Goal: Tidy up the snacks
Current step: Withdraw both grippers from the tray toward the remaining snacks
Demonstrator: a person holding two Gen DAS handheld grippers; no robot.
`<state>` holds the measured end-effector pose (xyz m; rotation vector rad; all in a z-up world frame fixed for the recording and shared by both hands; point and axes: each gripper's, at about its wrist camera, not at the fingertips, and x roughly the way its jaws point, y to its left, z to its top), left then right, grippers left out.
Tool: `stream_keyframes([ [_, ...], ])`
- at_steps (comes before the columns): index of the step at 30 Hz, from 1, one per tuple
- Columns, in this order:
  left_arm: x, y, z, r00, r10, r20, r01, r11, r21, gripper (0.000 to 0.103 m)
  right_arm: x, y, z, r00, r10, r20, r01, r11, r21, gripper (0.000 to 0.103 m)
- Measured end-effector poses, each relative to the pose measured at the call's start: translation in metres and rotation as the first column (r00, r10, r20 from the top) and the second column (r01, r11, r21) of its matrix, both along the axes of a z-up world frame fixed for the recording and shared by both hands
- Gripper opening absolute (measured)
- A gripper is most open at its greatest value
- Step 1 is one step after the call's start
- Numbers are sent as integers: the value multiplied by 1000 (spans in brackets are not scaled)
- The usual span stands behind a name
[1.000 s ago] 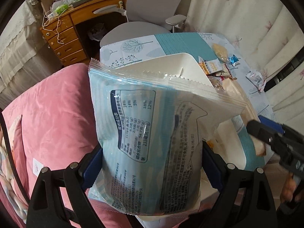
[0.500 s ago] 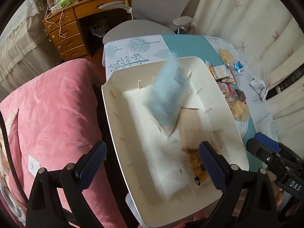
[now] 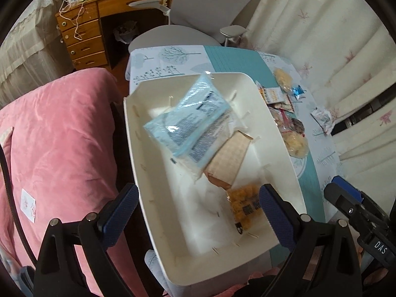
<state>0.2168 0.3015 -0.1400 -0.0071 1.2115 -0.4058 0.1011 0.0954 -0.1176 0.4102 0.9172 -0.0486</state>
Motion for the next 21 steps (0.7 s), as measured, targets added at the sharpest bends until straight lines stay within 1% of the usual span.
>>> stream_keyframes([
  [4, -10, -12, 1, 1000, -4, 4, 4, 1000, -3, 97, -12, -8, 3, 1000, 1, 30, 0, 1000, -32, 66],
  [7, -16, -22, 0, 1000, 4, -10, -4, 1000, -3, 97, -20, -18, 4, 1000, -5, 23, 6, 999, -44, 66],
  [11, -25, -42, 2, 1000, -5, -3, 5, 1000, -6, 97, -30, -36, 5, 999, -19, 35, 21, 998, -58, 66],
  [16, -29, -65, 2, 999, 37, -31, -38, 999, -22, 97, -39, -64, 7, 1000, -13, 24, 15, 996, -83, 66],
  [21, -34, -93, 5, 996, 76, -43, -77, 997, -25, 97, -43, -97, 9, 1000, 12, 10, -11, 993, -121, 69],
])
